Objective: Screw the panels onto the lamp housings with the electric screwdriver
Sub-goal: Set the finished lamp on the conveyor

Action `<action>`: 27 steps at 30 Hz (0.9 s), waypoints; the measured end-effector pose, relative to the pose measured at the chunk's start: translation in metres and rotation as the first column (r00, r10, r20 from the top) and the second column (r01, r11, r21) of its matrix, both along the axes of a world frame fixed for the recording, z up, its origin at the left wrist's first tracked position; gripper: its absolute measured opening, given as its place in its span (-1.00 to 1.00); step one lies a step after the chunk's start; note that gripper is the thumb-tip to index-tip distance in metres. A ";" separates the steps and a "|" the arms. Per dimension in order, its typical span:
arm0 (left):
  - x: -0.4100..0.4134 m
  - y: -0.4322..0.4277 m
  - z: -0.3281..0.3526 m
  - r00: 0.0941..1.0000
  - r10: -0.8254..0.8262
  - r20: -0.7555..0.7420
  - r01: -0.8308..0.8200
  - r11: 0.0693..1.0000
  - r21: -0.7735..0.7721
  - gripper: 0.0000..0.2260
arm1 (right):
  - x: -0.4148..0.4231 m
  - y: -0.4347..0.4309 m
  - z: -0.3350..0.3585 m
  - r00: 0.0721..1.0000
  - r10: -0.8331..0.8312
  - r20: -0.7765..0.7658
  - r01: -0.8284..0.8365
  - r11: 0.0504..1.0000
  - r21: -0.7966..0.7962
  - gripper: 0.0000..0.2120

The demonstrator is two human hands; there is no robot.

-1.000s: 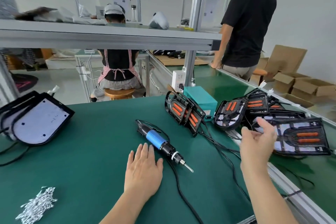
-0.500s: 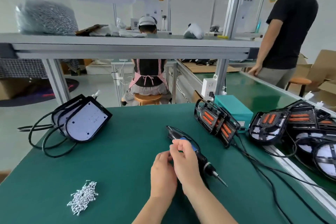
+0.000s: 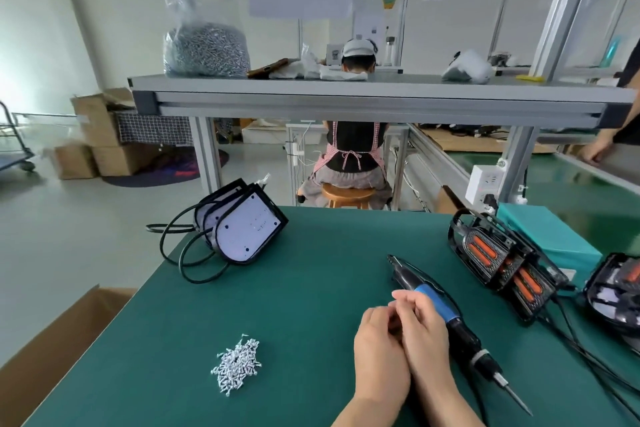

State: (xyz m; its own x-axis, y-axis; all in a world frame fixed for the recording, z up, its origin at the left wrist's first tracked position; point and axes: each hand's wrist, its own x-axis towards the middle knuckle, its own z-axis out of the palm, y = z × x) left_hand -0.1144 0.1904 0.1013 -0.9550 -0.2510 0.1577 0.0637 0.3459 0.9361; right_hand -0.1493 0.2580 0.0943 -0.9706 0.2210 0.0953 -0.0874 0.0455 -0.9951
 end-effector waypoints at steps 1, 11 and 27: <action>0.000 -0.001 0.000 1.000 -0.005 0.009 0.004 1.000 0.014 -0.77 | 0.000 0.000 0.000 1.000 0.004 0.006 -0.004 1.000 -0.013 -0.86; -0.032 -0.069 0.027 0.913 0.365 -0.183 -0.361 0.931 0.057 -0.77 | -0.006 -0.003 -0.008 1.000 0.010 0.012 -0.008 0.991 -0.136 -0.80; -0.115 -0.251 0.022 0.758 0.615 0.216 -0.651 0.701 0.291 -0.16 | -0.008 -0.002 -0.012 0.999 0.013 -0.044 -0.014 0.999 -0.030 -0.66</action>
